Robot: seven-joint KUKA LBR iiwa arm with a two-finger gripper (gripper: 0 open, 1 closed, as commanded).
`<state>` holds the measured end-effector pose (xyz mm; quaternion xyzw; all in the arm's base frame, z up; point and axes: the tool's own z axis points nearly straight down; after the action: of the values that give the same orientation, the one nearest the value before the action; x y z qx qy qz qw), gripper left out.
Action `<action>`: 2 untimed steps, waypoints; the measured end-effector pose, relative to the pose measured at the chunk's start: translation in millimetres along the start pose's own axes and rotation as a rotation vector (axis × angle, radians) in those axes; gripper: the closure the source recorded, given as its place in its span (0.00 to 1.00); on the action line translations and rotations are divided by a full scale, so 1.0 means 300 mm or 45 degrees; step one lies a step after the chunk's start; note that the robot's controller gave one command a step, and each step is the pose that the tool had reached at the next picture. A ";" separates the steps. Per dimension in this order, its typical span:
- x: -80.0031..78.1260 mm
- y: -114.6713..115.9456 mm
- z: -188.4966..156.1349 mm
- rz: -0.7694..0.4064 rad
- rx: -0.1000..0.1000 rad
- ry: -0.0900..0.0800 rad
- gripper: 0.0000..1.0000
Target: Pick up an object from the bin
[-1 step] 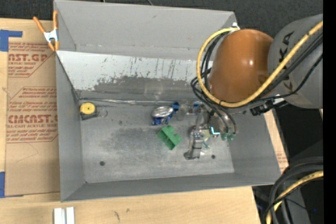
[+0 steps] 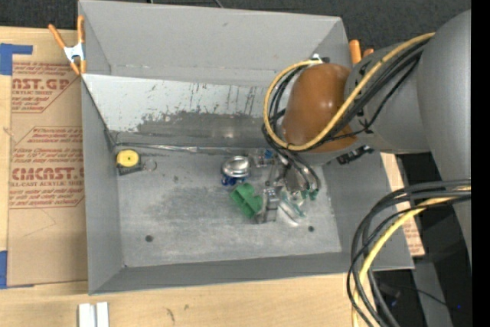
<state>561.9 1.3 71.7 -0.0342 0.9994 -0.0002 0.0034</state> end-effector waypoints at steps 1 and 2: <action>0.069 0.058 -0.007 -0.155 0.004 -0.006 0.00; 0.075 0.067 -0.002 -0.159 -0.001 0.005 1.00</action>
Offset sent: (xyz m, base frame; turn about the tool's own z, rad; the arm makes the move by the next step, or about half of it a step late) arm -0.0254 0.0184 -0.0017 -0.1255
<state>538.1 19.7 72.2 -0.0964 0.9953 0.0000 0.0014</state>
